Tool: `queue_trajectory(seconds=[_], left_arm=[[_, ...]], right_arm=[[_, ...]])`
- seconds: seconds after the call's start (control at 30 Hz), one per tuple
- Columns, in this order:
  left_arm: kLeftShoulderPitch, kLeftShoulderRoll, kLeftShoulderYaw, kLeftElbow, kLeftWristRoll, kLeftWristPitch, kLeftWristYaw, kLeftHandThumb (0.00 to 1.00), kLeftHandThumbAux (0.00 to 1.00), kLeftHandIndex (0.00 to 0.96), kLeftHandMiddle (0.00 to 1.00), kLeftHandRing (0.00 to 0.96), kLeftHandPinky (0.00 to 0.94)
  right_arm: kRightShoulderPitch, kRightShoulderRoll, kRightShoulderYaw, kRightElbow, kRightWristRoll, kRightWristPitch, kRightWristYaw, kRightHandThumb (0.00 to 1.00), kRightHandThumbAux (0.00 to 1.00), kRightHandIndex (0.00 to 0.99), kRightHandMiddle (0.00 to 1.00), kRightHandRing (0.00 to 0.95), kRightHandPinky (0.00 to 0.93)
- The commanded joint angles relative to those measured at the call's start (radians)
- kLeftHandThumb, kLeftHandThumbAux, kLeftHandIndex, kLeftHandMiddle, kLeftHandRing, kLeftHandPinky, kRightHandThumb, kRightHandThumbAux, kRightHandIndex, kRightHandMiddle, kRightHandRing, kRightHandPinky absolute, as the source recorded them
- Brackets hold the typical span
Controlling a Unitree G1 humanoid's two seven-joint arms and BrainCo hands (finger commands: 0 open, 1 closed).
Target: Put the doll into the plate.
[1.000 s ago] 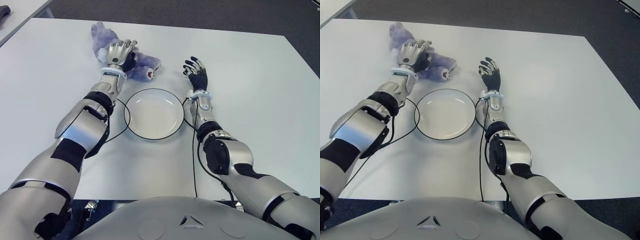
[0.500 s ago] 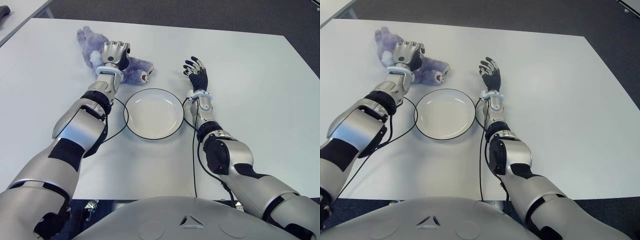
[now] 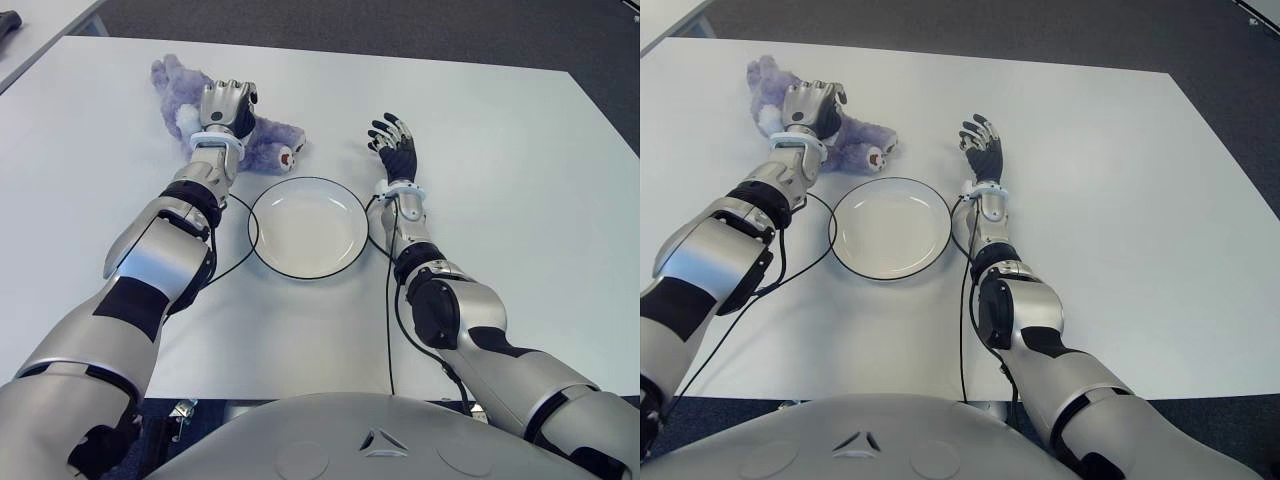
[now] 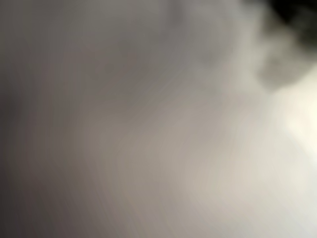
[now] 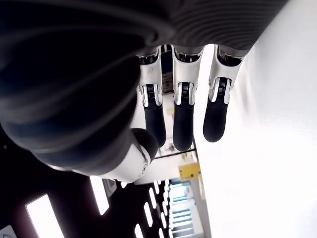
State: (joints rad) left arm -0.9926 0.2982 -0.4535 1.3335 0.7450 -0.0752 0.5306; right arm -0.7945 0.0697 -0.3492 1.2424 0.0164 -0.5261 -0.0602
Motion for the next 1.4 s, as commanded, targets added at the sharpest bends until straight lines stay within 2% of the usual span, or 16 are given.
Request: queue_trajectory(seconds=[0.03, 0.23, 0.43, 0.67, 0.8, 0.87, 0.9, 1.0, 1.03, 1.07, 1.1, 1.13, 1.17, 1.2, 1.23, 1.4], left_arm=[[0.108, -0.018, -0.023, 0.046, 0.000, -0.010, -0.092, 0.848, 0.666, 0.405, 0.518, 0.722, 0.687], [0.106, -0.006, -0.051, 0.044, 0.024, -0.024, -0.108, 0.847, 0.667, 0.402, 0.521, 0.737, 0.729], [0.120, 0.028, -0.095, 0.031, 0.050, -0.089, -0.105, 0.847, 0.666, 0.401, 0.539, 0.778, 0.777], [0.113, 0.051, -0.122, 0.030, 0.052, -0.131, -0.146, 0.848, 0.663, 0.406, 0.551, 0.774, 0.774], [0.108, 0.069, -0.129, 0.026, 0.047, -0.161, -0.198, 0.849, 0.656, 0.417, 0.587, 0.759, 0.709], [0.106, 0.085, -0.129, 0.014, 0.038, -0.190, -0.232, 0.846, 0.656, 0.411, 0.585, 0.717, 0.654], [0.107, 0.093, -0.128, 0.007, 0.033, -0.203, -0.245, 0.843, 0.657, 0.403, 0.578, 0.672, 0.598], [0.106, 0.107, -0.124, -0.003, 0.018, -0.235, -0.302, 0.835, 0.663, 0.388, 0.567, 0.608, 0.525], [0.105, 0.109, -0.123, -0.004, 0.015, -0.240, -0.316, 0.735, 0.682, 0.409, 0.519, 0.537, 0.465], [0.102, 0.114, -0.127, -0.004, 0.016, -0.249, -0.342, 0.718, 0.686, 0.412, 0.511, 0.525, 0.454], [0.099, 0.117, -0.130, -0.005, 0.017, -0.256, -0.361, 0.550, 0.451, 0.220, 0.324, 0.318, 0.279], [0.096, 0.123, -0.137, -0.006, 0.022, -0.267, -0.382, 0.506, 0.392, 0.170, 0.276, 0.265, 0.235], [0.094, 0.127, -0.142, -0.008, 0.025, -0.274, -0.396, 0.463, 0.365, 0.102, 0.193, 0.183, 0.153], [0.090, 0.133, -0.148, -0.010, 0.030, -0.282, -0.410, 0.456, 0.361, 0.090, 0.179, 0.169, 0.139], [0.088, 0.137, -0.152, -0.013, 0.032, -0.287, -0.421, 0.418, 0.345, 0.057, 0.113, 0.108, 0.093], [0.077, 0.150, -0.167, -0.025, 0.040, -0.293, -0.466, 0.360, 0.319, 0.016, 0.050, 0.052, 0.057]], right_arm=[[0.217, 0.055, -0.026, 0.115, 0.028, 0.103, -0.015, 0.652, 0.871, 0.180, 0.271, 0.273, 0.289], [0.216, 0.056, -0.027, 0.115, 0.027, 0.103, -0.014, 0.659, 0.866, 0.186, 0.274, 0.278, 0.294], [0.216, 0.057, -0.028, 0.114, 0.027, 0.100, -0.017, 0.644, 0.860, 0.188, 0.274, 0.276, 0.293], [0.217, 0.059, -0.026, 0.115, 0.024, 0.101, -0.024, 0.647, 0.862, 0.192, 0.284, 0.286, 0.298], [0.219, 0.058, -0.023, 0.115, 0.020, 0.100, -0.025, 0.628, 0.860, 0.182, 0.284, 0.290, 0.303], [0.220, 0.058, -0.022, 0.115, 0.020, 0.098, -0.023, 0.630, 0.864, 0.180, 0.281, 0.288, 0.298], [0.220, 0.058, -0.022, 0.115, 0.020, 0.097, -0.023, 0.646, 0.863, 0.180, 0.280, 0.286, 0.295], [0.222, 0.058, -0.020, 0.115, 0.017, 0.096, -0.024, 0.650, 0.861, 0.180, 0.279, 0.285, 0.295], [0.222, 0.058, -0.019, 0.115, 0.017, 0.096, -0.025, 0.646, 0.860, 0.180, 0.279, 0.285, 0.294], [0.222, 0.058, -0.018, 0.115, 0.015, 0.096, -0.027, 0.644, 0.860, 0.180, 0.278, 0.284, 0.294], [0.222, 0.057, -0.017, 0.115, 0.014, 0.097, -0.028, 0.629, 0.863, 0.181, 0.278, 0.284, 0.297], [0.222, 0.057, -0.016, 0.115, 0.013, 0.097, -0.029, 0.624, 0.864, 0.181, 0.278, 0.284, 0.297], [0.222, 0.057, -0.015, 0.115, 0.012, 0.098, -0.029, 0.623, 0.866, 0.182, 0.278, 0.285, 0.299], [0.222, 0.057, -0.013, 0.116, 0.010, 0.098, -0.030, 0.622, 0.867, 0.182, 0.279, 0.285, 0.299], [0.222, 0.057, -0.012, 0.116, 0.009, 0.097, -0.030, 0.628, 0.869, 0.180, 0.280, 0.287, 0.299], [0.223, 0.057, -0.008, 0.116, 0.004, 0.096, -0.030, 0.671, 0.871, 0.184, 0.284, 0.291, 0.299]])
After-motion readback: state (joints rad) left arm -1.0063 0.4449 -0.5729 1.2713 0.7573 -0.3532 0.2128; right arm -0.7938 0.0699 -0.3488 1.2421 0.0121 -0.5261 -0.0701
